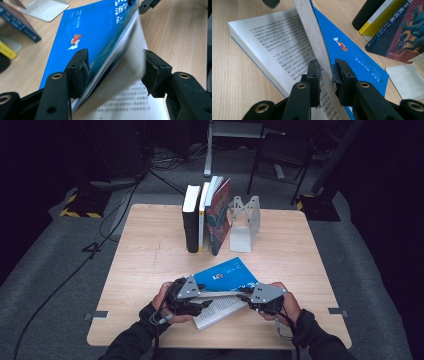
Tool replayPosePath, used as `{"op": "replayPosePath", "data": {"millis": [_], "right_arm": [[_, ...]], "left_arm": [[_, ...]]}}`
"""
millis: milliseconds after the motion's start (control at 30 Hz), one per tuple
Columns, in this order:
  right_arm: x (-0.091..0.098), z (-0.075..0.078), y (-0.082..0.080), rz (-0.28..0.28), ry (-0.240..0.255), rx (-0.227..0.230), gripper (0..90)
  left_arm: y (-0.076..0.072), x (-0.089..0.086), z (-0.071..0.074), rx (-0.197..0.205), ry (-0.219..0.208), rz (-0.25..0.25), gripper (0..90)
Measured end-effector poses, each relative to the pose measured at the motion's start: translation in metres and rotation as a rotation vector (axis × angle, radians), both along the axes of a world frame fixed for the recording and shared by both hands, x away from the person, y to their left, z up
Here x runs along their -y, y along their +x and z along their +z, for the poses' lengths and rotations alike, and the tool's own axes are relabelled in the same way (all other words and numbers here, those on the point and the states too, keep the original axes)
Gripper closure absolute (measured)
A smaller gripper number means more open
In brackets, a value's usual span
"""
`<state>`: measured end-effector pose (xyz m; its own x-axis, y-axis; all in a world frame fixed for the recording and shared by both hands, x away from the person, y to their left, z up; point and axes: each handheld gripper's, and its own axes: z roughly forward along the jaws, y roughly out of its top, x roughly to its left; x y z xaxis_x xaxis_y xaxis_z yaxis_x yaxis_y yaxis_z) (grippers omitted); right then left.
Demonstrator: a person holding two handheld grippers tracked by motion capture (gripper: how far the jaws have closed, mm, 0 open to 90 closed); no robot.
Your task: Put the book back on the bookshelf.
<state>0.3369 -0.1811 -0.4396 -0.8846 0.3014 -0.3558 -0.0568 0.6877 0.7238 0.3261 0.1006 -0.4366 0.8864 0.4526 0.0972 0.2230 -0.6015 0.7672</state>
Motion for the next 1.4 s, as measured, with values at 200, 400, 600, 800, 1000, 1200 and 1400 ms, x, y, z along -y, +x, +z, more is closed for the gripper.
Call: {"op": "replayPosePath", "data": {"millis": [200, 400, 600, 800, 1000, 1200, 1400], "right_arm": [[0.000, 0.001, 0.003, 0.015, 0.002, 0.003, 71.5], [0.015, -0.004, 0.016, 0.023, 0.055, -0.044, 54.4], [0.043, -0.020, 0.034, -0.012, 0.069, -0.093, 61.0], [0.030, -0.016, 0.020, 0.018, 0.050, -0.066, 70.6], [0.019, -0.011, 0.008, 0.027, 0.041, -0.080, 73.0], [0.012, -0.008, 0.004, 0.048, 0.055, -0.062, 68.8], [0.028, -0.030, 0.034, -0.035, 0.096, -0.117, 52.4]], "left_arm": [[0.003, 0.000, -0.006, 0.007, 0.008, 0.003, 68.1], [0.007, -0.005, -0.011, -0.031, -0.001, -0.022, 73.5], [0.008, -0.013, -0.011, -0.026, 0.020, -0.037, 73.3], [0.003, -0.023, -0.004, 0.001, 0.045, 0.008, 64.1], [-0.009, -0.015, -0.002, 0.045, 0.113, 0.032, 56.4], [0.000, -0.026, -0.006, 0.010, 0.105, -0.028, 70.5], [0.007, -0.038, -0.008, -0.031, 0.064, -0.033, 71.2]]}}
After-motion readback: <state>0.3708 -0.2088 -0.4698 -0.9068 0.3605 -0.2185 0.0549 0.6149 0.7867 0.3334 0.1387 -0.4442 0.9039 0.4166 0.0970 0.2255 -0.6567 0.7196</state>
